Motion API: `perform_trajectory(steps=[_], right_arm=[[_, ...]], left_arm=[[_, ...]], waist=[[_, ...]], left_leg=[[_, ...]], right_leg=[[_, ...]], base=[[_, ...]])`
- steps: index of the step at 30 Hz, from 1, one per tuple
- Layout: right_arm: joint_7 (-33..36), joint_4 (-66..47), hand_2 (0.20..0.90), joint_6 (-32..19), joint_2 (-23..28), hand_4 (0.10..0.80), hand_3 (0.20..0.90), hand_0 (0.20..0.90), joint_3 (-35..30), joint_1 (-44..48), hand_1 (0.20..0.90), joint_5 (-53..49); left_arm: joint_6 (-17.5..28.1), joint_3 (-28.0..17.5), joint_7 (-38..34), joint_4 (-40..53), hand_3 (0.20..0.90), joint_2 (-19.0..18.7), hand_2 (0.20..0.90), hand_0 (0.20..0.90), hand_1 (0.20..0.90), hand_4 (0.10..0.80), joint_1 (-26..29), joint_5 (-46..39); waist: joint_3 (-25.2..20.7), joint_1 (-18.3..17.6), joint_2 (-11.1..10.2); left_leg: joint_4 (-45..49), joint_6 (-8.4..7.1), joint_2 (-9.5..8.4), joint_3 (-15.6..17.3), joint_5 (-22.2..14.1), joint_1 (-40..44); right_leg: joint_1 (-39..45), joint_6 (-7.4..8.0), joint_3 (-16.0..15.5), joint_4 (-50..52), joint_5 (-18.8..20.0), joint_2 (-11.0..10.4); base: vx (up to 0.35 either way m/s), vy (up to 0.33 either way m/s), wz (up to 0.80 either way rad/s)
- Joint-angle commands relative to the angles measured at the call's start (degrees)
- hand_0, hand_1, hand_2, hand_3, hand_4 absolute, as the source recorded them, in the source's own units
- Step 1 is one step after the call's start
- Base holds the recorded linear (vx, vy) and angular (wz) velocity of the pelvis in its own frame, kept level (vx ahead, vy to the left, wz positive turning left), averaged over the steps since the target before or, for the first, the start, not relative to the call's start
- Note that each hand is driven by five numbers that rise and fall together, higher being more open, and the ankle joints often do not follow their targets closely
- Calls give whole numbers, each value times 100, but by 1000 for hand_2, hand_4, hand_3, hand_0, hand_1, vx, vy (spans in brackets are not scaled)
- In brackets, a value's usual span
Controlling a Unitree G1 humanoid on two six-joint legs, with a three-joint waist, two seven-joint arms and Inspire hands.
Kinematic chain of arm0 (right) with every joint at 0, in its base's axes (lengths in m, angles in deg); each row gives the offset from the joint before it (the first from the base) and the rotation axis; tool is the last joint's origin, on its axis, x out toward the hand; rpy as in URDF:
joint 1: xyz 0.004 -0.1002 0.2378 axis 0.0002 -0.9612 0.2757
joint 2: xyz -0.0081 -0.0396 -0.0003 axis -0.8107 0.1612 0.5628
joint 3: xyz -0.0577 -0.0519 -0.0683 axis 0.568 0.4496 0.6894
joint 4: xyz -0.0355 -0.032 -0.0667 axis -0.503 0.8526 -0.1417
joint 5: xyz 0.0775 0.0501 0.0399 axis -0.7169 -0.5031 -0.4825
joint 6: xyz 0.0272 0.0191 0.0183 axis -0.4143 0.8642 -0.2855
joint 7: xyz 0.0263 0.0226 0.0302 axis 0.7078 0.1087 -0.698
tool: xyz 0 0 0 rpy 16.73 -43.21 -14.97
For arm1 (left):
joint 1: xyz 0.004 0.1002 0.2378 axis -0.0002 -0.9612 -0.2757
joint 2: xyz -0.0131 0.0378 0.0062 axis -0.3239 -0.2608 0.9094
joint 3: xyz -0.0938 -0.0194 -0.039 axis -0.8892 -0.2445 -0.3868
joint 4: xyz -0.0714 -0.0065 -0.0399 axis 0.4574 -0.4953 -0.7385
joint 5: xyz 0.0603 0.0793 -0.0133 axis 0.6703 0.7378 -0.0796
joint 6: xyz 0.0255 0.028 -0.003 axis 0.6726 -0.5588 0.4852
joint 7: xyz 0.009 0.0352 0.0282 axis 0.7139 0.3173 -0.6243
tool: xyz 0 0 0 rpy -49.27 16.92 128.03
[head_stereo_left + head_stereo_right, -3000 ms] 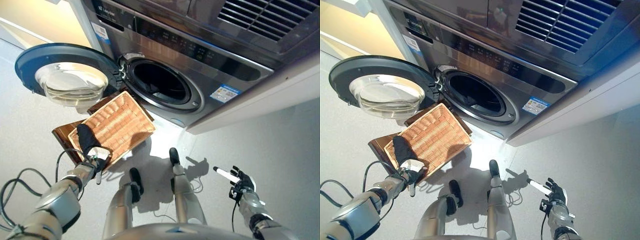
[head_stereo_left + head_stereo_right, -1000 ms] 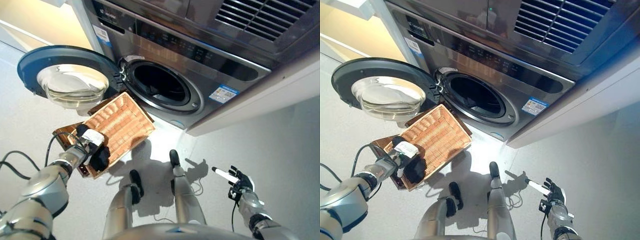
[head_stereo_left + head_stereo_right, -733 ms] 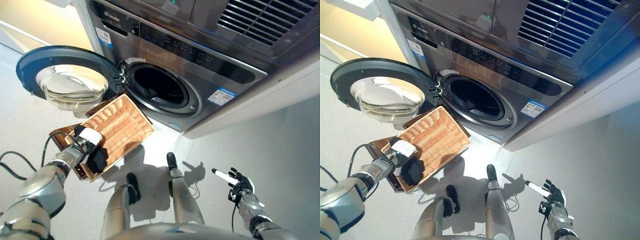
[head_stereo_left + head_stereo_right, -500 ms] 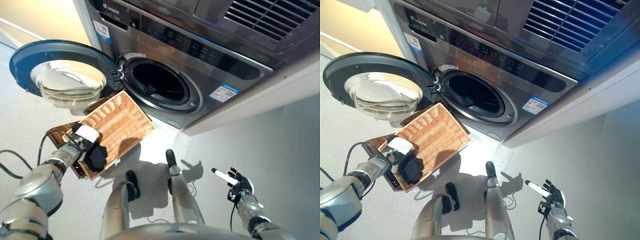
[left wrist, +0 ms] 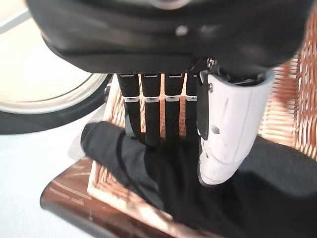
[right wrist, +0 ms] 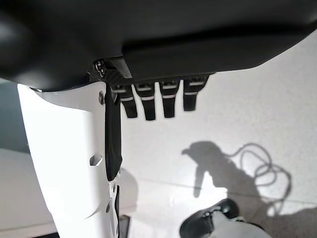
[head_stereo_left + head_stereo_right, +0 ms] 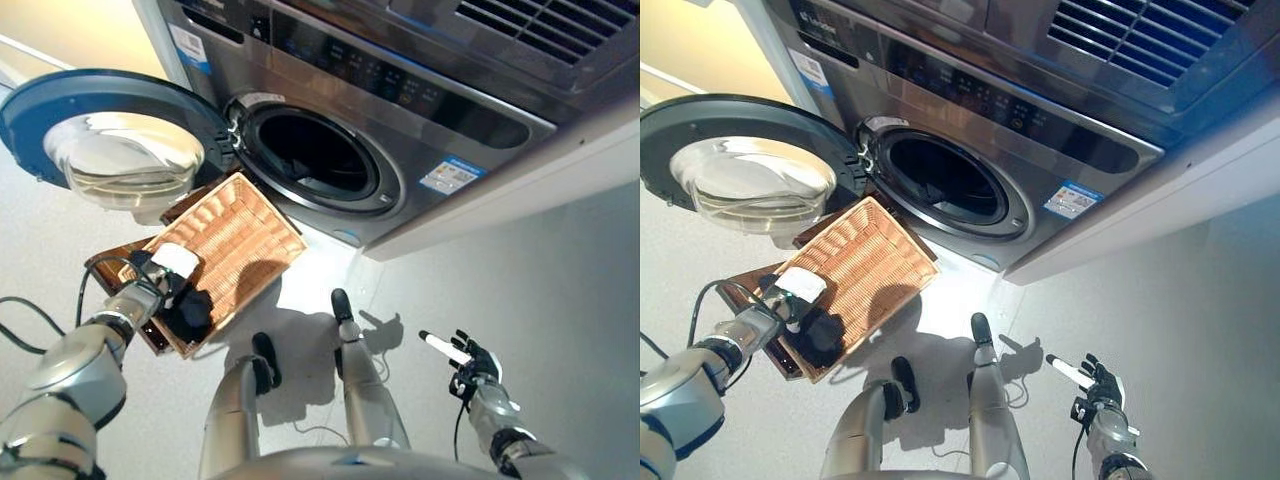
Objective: Pick up the clothes and place them into the washing machine
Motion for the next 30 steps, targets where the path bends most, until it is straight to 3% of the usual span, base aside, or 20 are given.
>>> perform_trajectory(steps=[1, 2, 3, 4, 6, 8, 12, 13, 14, 15, 16, 30], right_arm=[[163, -106, 900, -268, 561, 800, 900, 900, -20, -56, 900, -244], [163, -105, 900, -268, 561, 800, 900, 900, -20, -55, 900, -244], [185, -108, 900, -268, 537, 800, 900, 900, -25, -47, 900, -252], [184, -114, 900, -269, 543, 800, 900, 900, -28, -45, 900, -252], [190, -105, 900, -277, 528, 800, 900, 900, -36, -52, 900, -250], [197, -116, 900, -286, 524, 800, 900, 900, -55, -48, 900, -263], [206, -121, 900, -296, 554, 800, 900, 900, -79, -64, 900, -264], [204, -116, 900, -292, 538, 800, 900, 900, -72, -65, 900, -256], [193, -135, 900, -292, 538, 800, 900, 900, -68, -79, 900, -240], [192, -136, 900, -282, 529, 800, 900, 900, -67, -77, 900, -235], [176, -145, 900, -278, 538, 800, 900, 900, -70, -101, 900, -213], [80, -208, 900, -244, 507, 800, 900, 900, -16, -230, 900, -52]], left_arm=[[-158, -518, -89, 223, 252, -354, 252, 252, 252, 337, 20, 75], [-158, -518, -89, 223, 200, -353, 200, 200, 200, 300, 21, 75], [-153, -532, -70, 216, 200, -316, 200, 200, 200, 300, -9, 59], [-156, -536, -70, 213, 200, -311, 200, 200, 200, 300, -3, 58], [-166, -564, -91, 214, 200, -274, 200, 200, 200, 300, -44, 65], [-207, -618, -157, 212, 200, -249, 200, 200, 200, 300, -42, 54], [-218, -654, -159, 182, 200, -236, 200, 200, 200, 300, -73, 18], [-215, -653, -148, 181, 200, -224, 200, 200, 200, 300, -93, 23], [-214, -666, -145, 181, 200, -216, 200, 200, 200, 300, -112, 22], [-210, -675, -140, 170, 200, -225, 200, 200, 200, 300, -134, 13], [-210, -706, -144, 140, 200, -234, 200, 200, 200, 300, -156, -12], [-203, -714, -246, 135, 200, -410, 200, 200, 200, 300, 30, -95]], waist=[[68, -96, 148], [67, -95, 149], [46, -48, 195], [80, -99, 152], [36, -55, 195], [66, -96, 160], [47, -91, 161], [1, -44, 203], [26, -86, 165], [-20, -35, 212], [0, -86, 183], [-231, -48, 256]], left_leg=[[336, -125, -68, -667, -398, -486], [338, -125, -67, -667, -398, -488], [396, -122, -44, -745, -624, -441], [397, -112, -55, -665, -416, -527], [394, -123, -50, -749, -607, -460], [390, -101, -69, -686, -423, -516], [375, -93, -80, -702, -433, -485], [377, -100, -71, -788, -628, -407], [375, -89, -78, -712, -442, -468], [350, -102, -70, -791, -625, -379], [320, -101, -79, -715, -426, -424], [-316, -217, -154, -692, -178, 120]], right_leg=[[308, -722, 17, -232, -325, 110], [306, -723, 17, -231, -325, 110], [325, -713, 27, -166, -486, 164], [263, -731, 20, -195, -327, 116], [296, -721, 38, -159, -477, 160], [234, -741, 35, -171, -339, 135], [225, -747, 50, -149, -347, 151], [271, -731, 63, -118, -497, 199], [227, -746, 63, -153, -349, 158], [279, -728, 75, -134, -500, 207], [240, -745, 70, -168, -349, 168], [727, -690, 72, -467, -285, 96]], base=[[0, 0, 0], [110, 34, -1], [-12, 3, -4], [-8, 4, -13], [58, 15, -17], [-44, -20, -8], [7, -3, 0], [0, 0, 0], [128, 24, -1], [-95, -42, 1], [0, 0, 0], [6, -22, -1]])
